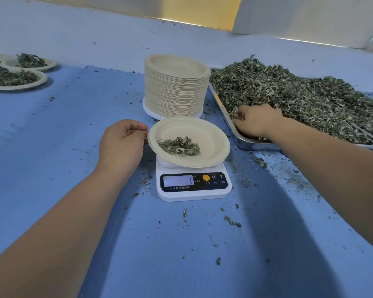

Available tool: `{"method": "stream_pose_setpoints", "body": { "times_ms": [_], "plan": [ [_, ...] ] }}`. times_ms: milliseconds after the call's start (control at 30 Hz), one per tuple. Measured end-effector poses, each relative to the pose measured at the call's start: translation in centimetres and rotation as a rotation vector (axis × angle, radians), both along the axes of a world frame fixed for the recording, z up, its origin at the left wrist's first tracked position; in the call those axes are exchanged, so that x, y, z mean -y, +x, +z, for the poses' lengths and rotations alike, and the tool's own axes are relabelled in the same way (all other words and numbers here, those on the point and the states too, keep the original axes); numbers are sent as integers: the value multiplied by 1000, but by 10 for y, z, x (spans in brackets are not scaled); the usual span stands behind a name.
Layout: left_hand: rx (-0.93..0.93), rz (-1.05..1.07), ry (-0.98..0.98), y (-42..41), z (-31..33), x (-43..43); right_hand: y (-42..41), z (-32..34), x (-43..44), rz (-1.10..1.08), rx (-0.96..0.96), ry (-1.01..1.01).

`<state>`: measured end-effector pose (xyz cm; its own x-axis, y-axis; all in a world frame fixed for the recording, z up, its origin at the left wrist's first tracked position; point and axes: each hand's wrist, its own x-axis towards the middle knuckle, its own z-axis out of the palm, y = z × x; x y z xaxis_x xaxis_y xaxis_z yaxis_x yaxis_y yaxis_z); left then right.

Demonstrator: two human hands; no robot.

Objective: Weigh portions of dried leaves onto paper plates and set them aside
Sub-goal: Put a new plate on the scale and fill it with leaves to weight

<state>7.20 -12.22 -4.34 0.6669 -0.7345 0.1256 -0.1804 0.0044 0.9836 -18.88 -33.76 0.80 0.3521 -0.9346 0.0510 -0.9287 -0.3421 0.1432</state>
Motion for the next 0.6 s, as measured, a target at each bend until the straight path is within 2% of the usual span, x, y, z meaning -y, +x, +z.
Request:
{"method": "stream_pose_setpoints", "body": {
  "times_ms": [67, 100, 233, 367, 433, 600],
  "plan": [
    [-1, 1, -4, 0, 1, -1, 2, -1, -2, 16, -46, 144],
    [-2, 2, -4, -1, 1, -1, 2, -1, -3, 45, -30, 149],
    [-6, -1, -1, 0, 1, 0, -1, -2, -6, 103, 89, 72],
    [-8, -6, 1, 0, 1, 0, -7, 6, -8, 117, 343, -83],
    [-10, -4, 2, 0, 1, 0, -9, 9, -7, 118, 365, -122],
    [6, -6, -4, -1, 2, -1, -14, 14, -2, 48, 347, -76]
  ]
}}
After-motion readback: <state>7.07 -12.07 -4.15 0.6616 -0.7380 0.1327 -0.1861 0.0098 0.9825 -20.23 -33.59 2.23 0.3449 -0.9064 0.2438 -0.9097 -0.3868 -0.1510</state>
